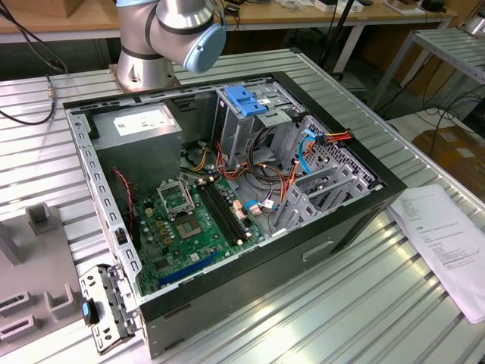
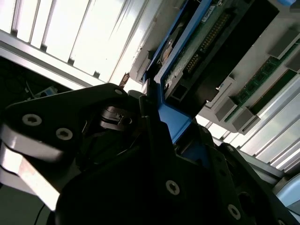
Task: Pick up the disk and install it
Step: 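Pick up the disk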
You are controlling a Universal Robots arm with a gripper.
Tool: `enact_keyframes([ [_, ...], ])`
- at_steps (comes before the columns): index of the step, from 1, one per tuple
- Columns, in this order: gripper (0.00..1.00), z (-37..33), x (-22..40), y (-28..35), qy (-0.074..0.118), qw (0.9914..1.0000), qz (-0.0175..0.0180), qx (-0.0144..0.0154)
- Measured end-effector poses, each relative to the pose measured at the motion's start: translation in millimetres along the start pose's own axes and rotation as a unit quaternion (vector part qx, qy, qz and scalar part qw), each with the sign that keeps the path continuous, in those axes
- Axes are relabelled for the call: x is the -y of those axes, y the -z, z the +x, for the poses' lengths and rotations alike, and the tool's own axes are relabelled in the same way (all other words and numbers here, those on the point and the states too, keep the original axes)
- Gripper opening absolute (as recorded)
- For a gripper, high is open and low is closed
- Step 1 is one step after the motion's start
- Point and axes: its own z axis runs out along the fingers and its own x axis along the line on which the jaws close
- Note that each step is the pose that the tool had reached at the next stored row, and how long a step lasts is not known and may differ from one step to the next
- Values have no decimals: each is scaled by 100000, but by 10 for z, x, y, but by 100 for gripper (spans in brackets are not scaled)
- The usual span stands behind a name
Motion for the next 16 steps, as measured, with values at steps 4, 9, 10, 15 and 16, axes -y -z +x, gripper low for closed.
enact_keyframes([
  [4, 37, 1, 1, 32, -1, 100000, -5, -3],
  [9, 37, 2, 1, 90, -1, 100000, -8, -1],
  [10, 37, 2, 1, 99, -2, 100000, -4, -2],
  [15, 37, 2, 2, 140, -2, 100000, -6, -1],
  [16, 37, 2, 2, 149, -2, 100000, -4, -1],
])
